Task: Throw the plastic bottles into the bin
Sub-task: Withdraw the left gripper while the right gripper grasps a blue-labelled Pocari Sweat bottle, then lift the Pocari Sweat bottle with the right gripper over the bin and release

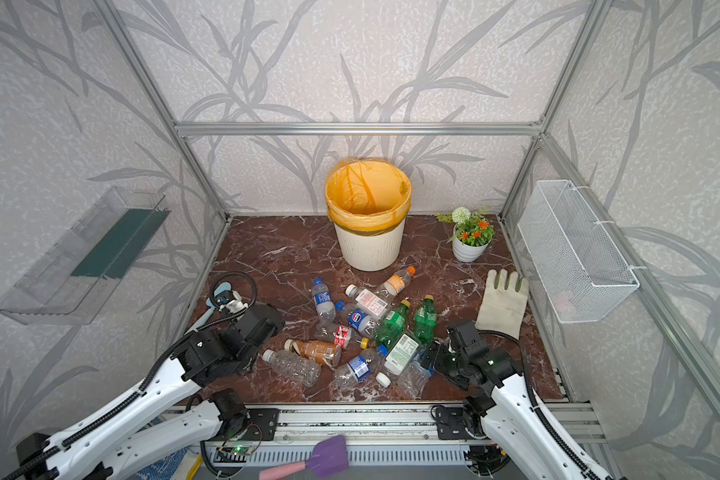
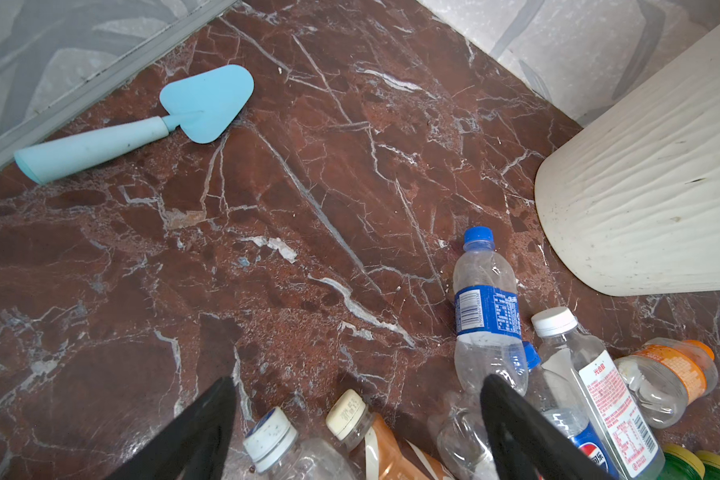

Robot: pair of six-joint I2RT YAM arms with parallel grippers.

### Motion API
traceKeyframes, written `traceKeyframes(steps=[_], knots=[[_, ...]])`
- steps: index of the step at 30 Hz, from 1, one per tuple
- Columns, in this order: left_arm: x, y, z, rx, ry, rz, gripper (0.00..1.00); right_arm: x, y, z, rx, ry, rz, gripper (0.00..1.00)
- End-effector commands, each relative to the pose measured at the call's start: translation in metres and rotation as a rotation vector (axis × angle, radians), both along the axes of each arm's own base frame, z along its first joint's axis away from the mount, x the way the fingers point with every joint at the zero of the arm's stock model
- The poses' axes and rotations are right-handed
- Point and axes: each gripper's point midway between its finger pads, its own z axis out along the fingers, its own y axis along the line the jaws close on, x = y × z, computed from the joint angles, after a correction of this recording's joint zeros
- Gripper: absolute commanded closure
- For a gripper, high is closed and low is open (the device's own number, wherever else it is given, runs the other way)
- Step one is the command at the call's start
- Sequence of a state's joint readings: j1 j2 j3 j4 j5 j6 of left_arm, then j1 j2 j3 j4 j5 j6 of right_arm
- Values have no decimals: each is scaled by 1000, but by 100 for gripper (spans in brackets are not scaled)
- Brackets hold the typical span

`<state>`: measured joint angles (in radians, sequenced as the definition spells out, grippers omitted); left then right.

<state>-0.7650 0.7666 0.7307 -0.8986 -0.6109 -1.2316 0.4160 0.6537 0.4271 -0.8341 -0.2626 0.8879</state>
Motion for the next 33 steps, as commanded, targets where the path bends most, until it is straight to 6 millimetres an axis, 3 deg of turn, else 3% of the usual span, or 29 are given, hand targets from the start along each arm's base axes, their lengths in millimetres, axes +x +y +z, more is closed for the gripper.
traceKeyframes(steps=[1, 4, 15, 20, 27, 33], knots=[[-5, 4, -1, -18, -4, 12, 10, 9, 8, 3, 36, -25, -13, 8], [-7, 6, 0, -8, -1, 8, 10, 12, 10, 4, 40, -37, -14, 8], [-8, 3, -7, -5, 28, 12, 10, 6, 7, -25, -19, 70, -17, 14], [-7, 2, -8, -2, 32, 11, 10, 11, 8, -26, -24, 58, -18, 19], [-10, 6, -12, 10, 48, 26, 10, 18, 5, -19, -45, 14, -25, 43], [-12, 9, -15, -5, 49, 51, 9, 35, -2, 21, -93, -108, -7, 45]])
